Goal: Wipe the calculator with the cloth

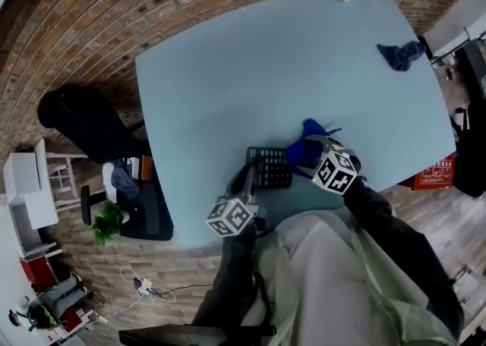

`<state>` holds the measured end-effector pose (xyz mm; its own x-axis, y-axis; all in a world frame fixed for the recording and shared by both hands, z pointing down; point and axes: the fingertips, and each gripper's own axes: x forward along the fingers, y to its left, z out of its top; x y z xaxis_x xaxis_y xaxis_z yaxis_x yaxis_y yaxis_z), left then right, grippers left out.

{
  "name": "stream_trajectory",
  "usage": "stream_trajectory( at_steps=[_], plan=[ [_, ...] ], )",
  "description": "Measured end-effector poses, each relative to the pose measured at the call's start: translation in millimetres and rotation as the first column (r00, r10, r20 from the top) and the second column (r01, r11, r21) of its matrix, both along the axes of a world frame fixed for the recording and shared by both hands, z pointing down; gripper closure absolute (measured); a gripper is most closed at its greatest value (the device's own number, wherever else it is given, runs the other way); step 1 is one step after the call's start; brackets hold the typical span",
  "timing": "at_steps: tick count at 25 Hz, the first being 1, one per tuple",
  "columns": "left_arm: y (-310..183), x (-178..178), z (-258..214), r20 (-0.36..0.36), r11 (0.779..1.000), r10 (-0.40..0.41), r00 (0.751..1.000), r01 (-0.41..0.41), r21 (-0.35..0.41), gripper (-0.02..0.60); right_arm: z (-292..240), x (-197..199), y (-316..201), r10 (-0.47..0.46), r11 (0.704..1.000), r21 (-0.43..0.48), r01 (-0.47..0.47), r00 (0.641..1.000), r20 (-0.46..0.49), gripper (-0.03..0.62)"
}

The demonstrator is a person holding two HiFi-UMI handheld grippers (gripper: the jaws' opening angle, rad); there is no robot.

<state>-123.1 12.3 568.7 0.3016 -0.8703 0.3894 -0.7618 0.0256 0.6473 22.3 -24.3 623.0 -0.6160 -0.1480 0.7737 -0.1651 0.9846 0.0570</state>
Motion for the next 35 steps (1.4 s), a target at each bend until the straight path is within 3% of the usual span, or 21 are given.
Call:
stream_trajectory(
  at_steps=[3,5,8,10,11,13,15,17,19,21,23,25,27,30,32,35],
  plan=[
    [5.8,-14.1,-9.3,-0.036,0.996,-0.087,0.996,0.088,0.018,0.526,-3.8,-2.5,-12.7,0.089,0.996,-0.005,-0.089,0.989,0.115,0.321],
    [9.2,-20.7,-16.0,-0.041,0.991,-0.125,0.991,0.126,0.037,0.526,-7.5,4.4,-17.4,0.172,0.985,-0.053,-0.166,0.969,0.176,0.417],
    [13.1,-23.5,-25.8,-0.004,0.989,-0.137,0.991,0.137,0.061,0.526,-42.0,9.5,-24.1,0.349,0.93,-0.24,-0.28,0.876,0.333,0.458],
    [12.3,-22.4,-34.3,-0.027,0.985,-0.15,0.988,0.152,0.077,0.526,-86.4,-2.4,-24.6,0.361,0.93,-0.231,-0.285,0.819,0.445,0.461],
    [10.1,-20.7,-39.9,-0.061,0.981,-0.164,0.985,0.169,0.091,0.526,-102.0,-13.6,-21.9,0.32,0.947,-0.179,-0.266,0.827,0.462,0.461],
    [4.0,-13.0,-53.3,-0.12,0.971,-0.188,0.975,0.203,0.127,0.526,-112.2,-39.8,-10.4,0.204,0.979,-0.07,-0.192,0.89,0.407,0.461],
    [-2.1,-2.1,-66.6,-0.089,0.965,-0.191,0.977,0.204,0.164,0.523,-114.5,-58.5,7.9,0.092,0.995,0.009,-0.101,0.94,0.33,0.461],
    [-6.7,5.5,-78.5,-0.023,0.965,-0.167,0.986,0.168,0.202,0.518,-124.4,-70.8,34.2,-0.007,0.999,0.038,-0.005,0.952,0.305,0.464],
    [-8.1,8.8,-87.5,-0.007,0.964,-0.148,0.989,0.146,0.223,0.518,-136.5,-77.8,56.6,-0.061,0.998,0.016,0.058,0.943,0.329,0.468],
    [-5.7,8.7,-96.2,-0.017,0.962,-0.143,0.99,0.143,0.233,0.518,-142.8,-70.2,51.9,-0.029,1.0,0.007,0.028,0.939,0.343,0.468],
    [-2.8,6.0,-109.0,-0.004,0.959,-0.138,0.99,0.134,0.251,0.522,-144.3,-49.8,19.3,0.097,0.995,-0.002,-0.103,0.931,0.353,0.468],
    [-3.9,6.3,-125.2,0.029,0.954,-0.126,0.992,0.113,0.276,0.522,-148.0,-32.2,-15.1,0.251,0.968,-0.074,-0.241,0.89,0.381,0.47],
    [-9.2,12.8,-141.7,0.088,0.947,-0.113,0.99,0.081,0.31,0.52,-163.4,-36.3,-27.6,0.32,0.947,-0.145,-0.286,0.846,0.425,0.471],
    [-15.4,23.5,-153.9,0.163,0.938,-0.102,0.981,0.04,0.346,0.52,-205.0,-72.3,-3.3,0.229,0.973,-0.137,-0.184,0.829,0.511,0.474],
    [-13.3,28.3,-155.6,0.148,0.935,-0.092,0.985,0.034,0.354,0.526,-225.5,-84.1,11.1,0.162,0.987,-0.105,-0.124,0.824,0.544,0.479],
    [-6.9,35.9,-161.4,0.188,0.929,-0.058,0.98,-0.016,0.369,0.526,-220.5,-56.7,-17.7,0.221,0.973,-0.056,-0.225,0.825,0.521,0.479]
  ],
)
